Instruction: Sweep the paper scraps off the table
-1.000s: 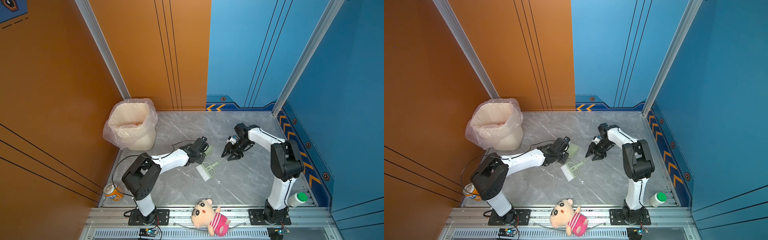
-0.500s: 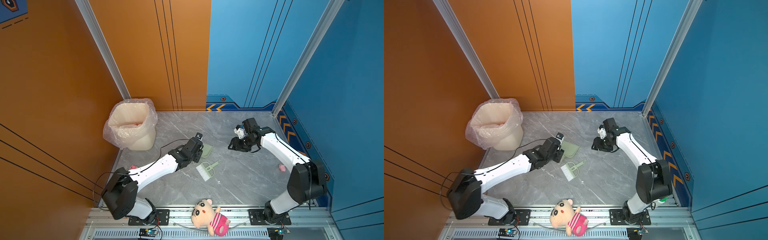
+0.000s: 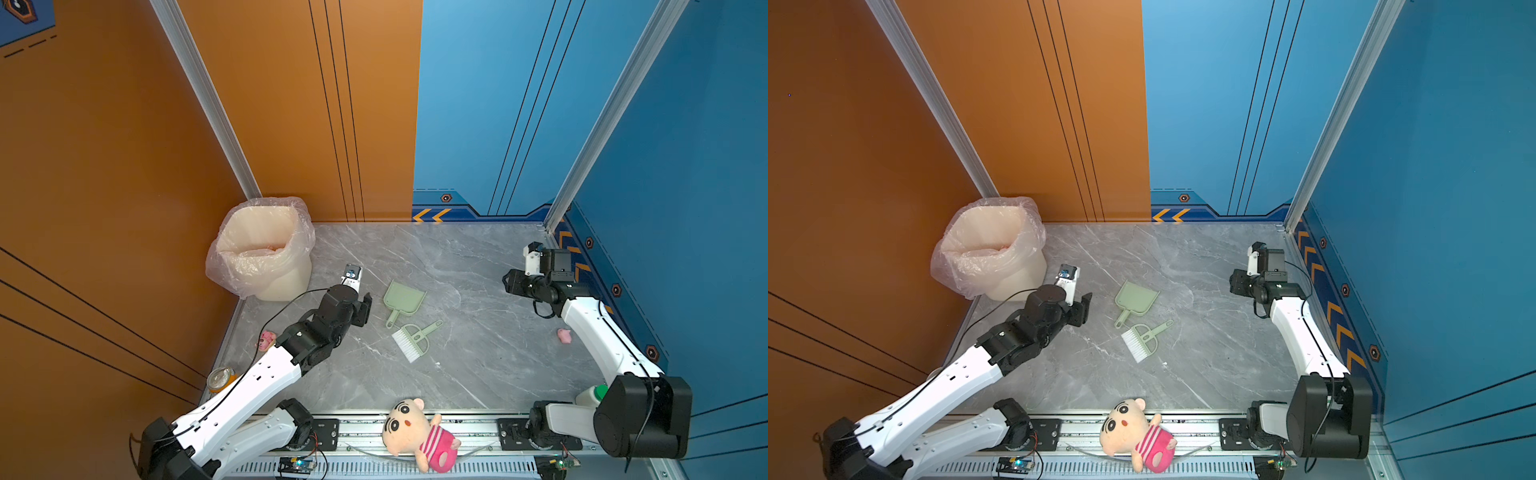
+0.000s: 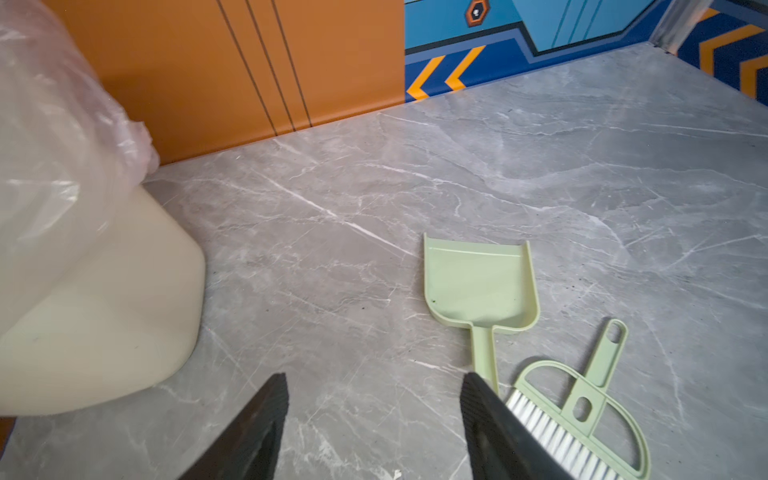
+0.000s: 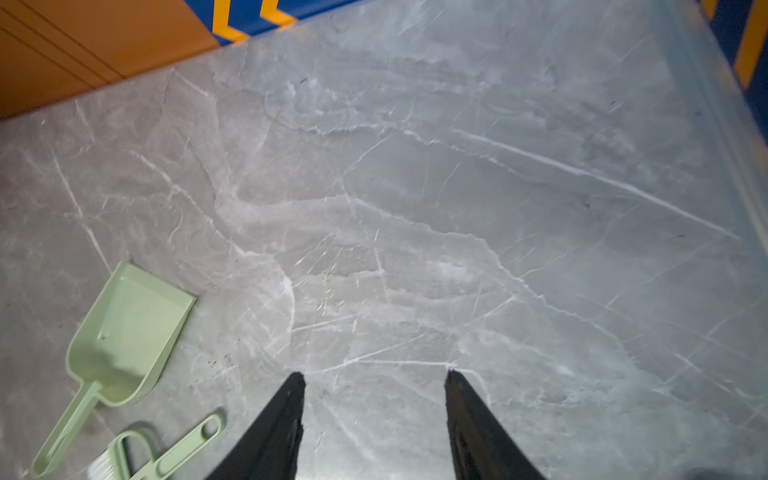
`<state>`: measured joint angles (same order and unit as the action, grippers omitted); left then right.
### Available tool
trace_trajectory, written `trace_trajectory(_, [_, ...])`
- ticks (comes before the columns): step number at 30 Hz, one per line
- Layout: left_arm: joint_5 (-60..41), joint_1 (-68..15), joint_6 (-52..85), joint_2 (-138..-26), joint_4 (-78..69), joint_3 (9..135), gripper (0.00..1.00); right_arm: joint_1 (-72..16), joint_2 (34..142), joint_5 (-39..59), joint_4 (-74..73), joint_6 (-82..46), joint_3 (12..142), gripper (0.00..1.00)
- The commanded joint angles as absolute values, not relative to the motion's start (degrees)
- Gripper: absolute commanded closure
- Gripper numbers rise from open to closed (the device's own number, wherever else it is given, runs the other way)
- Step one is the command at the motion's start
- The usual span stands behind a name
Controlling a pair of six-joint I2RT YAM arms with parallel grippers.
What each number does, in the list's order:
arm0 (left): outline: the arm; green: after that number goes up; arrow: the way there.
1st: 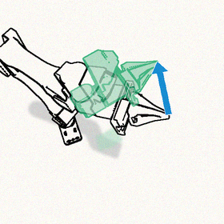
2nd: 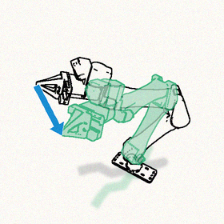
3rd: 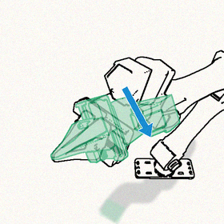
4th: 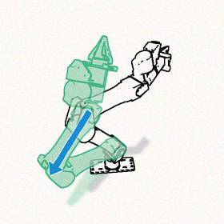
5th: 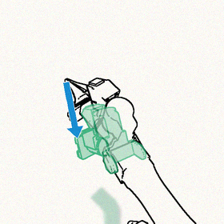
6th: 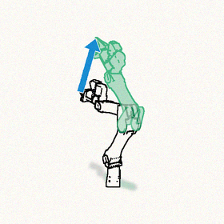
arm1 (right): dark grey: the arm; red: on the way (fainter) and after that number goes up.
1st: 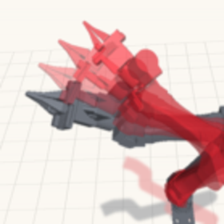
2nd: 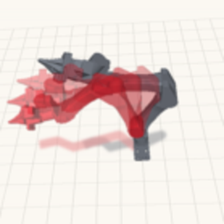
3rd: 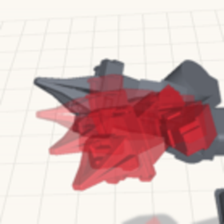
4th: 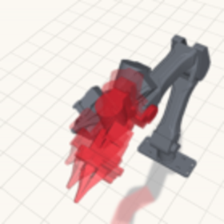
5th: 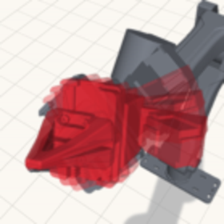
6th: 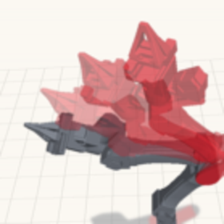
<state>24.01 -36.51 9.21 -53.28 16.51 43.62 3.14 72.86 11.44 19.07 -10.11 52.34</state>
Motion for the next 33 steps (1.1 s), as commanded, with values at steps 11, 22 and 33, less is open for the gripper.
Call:
trace_trajectory(11, [23.12,-29.31,7.01,-48.36,15.38,39.13,0.02,2.72,78.38,2.46,-23.93,-3.5,30.96,0.43])
trace_trajectory(22, [18.23,-25.48,4.11,-49.29,3.96,32.3,0.02,-1.05,86.5,-5.42,-44.22,-3.03,24.46,0.43])
trace_trajectory(33, [8.98,-17.35,2.0,-50.41,-6.71,25.87,0.02,-2.02,87.36,-8.69,-47.57,-2.99,22.66,0.39])
